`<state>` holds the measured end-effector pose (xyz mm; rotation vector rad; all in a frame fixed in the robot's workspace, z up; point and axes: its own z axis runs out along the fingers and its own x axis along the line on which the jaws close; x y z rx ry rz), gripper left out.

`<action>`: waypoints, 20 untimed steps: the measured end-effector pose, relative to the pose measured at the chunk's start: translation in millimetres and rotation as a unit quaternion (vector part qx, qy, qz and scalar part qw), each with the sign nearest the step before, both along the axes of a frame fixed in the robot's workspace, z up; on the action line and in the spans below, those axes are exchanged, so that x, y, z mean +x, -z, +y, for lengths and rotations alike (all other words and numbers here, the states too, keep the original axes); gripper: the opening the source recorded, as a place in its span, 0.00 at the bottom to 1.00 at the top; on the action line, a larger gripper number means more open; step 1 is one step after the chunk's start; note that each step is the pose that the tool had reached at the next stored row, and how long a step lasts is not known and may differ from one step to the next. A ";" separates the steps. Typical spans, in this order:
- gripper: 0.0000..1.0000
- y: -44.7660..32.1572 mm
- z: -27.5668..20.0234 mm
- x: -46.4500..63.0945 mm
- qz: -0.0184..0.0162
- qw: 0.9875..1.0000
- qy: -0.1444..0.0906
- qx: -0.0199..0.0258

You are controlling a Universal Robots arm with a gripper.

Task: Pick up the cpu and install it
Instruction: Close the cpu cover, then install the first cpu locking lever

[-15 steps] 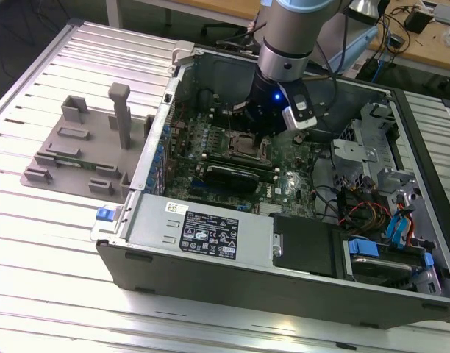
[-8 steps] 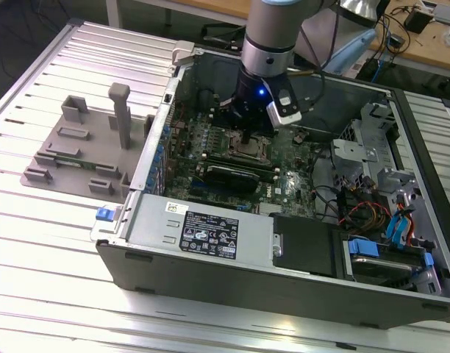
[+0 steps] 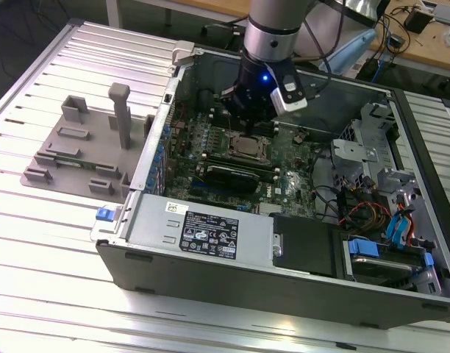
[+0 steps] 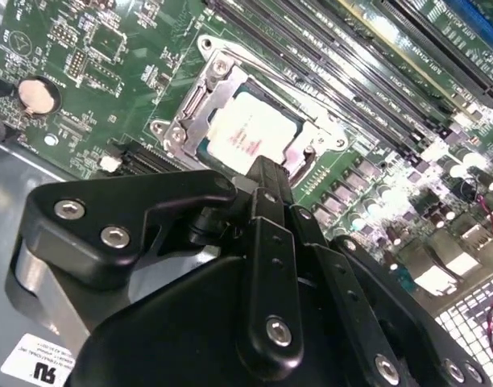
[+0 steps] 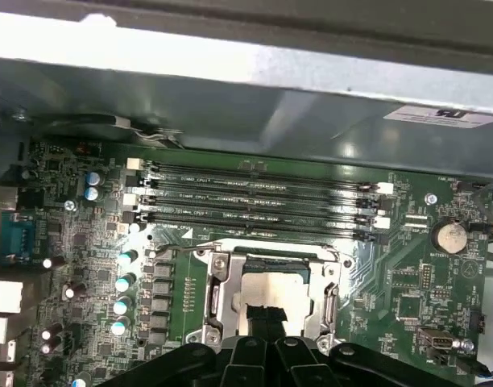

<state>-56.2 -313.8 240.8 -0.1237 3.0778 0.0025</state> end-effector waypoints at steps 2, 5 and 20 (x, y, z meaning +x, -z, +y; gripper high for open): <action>0.11 0.0 0.0 7.3 0.003 1.000 0.000 0.000; 0.11 -3.8 0.0 9.9 0.004 1.000 0.000 0.000; 0.11 -7.3 0.0 10.0 0.004 1.000 0.000 0.000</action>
